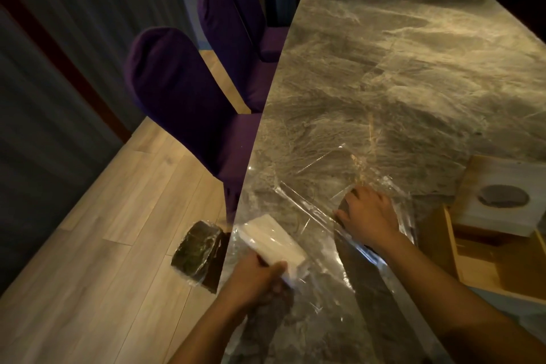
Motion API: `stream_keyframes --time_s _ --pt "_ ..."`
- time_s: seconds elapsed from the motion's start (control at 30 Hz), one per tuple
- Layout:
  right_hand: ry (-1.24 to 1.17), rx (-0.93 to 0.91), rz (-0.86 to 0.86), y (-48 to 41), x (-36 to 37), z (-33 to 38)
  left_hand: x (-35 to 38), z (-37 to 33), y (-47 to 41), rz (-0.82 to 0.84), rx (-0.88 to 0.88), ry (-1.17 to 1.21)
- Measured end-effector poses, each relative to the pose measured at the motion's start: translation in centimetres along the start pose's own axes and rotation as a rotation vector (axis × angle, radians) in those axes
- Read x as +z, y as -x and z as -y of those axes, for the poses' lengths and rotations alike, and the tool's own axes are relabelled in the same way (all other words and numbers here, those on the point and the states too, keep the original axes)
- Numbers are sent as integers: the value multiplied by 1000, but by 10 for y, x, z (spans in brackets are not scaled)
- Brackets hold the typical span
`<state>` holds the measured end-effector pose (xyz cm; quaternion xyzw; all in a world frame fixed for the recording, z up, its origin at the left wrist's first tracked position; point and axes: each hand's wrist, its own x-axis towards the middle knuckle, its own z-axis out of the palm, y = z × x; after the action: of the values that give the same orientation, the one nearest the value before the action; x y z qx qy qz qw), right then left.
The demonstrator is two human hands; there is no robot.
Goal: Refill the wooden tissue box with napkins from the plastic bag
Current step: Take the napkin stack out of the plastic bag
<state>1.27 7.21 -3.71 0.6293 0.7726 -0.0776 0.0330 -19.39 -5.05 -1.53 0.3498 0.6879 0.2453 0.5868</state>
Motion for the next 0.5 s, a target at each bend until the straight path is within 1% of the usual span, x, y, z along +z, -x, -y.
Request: stream_keyframes --time_s 0.03,0.1,0.13,0.17,0.2,0.23,0.27,0.3,0.33,0.4,0.43,0.47,0.5 --pt "1 8 -6 1 -2 3 1 -3 6 109 -38 -96" --pt "-8 12 -17 6 -6 7 1 -9 13 297 -95 -389" --pt "-21 16 -37 9 -7 8 -1 -13 16 369 -104 -535" --pt "-40 21 -63 13 -9 8 -1 -16 18 440 -90 -623" --pt "-63 24 -78 16 -12 7 -1 -19 19 497 -50 -635" --pt "-87 22 -69 19 -14 6 0 -23 20 511 17 -582" --pt "-106 16 -39 22 -17 4 3 -28 22 479 106 -508" --pt "-121 12 7 26 -18 2 6 -33 23 391 223 -460" --pt "-128 8 52 31 -19 1 10 -36 20 261 351 -478" --pt "-137 -11 111 41 -20 1 12 -36 2 16 581 -668" --pt "-139 -28 128 46 -18 1 11 -33 -11 -44 665 -803" --pt "-139 -46 148 50 -16 1 10 -29 -22 -44 707 -946" --pt "-131 -65 162 53 -13 1 9 -24 -32 -9 701 -1063"
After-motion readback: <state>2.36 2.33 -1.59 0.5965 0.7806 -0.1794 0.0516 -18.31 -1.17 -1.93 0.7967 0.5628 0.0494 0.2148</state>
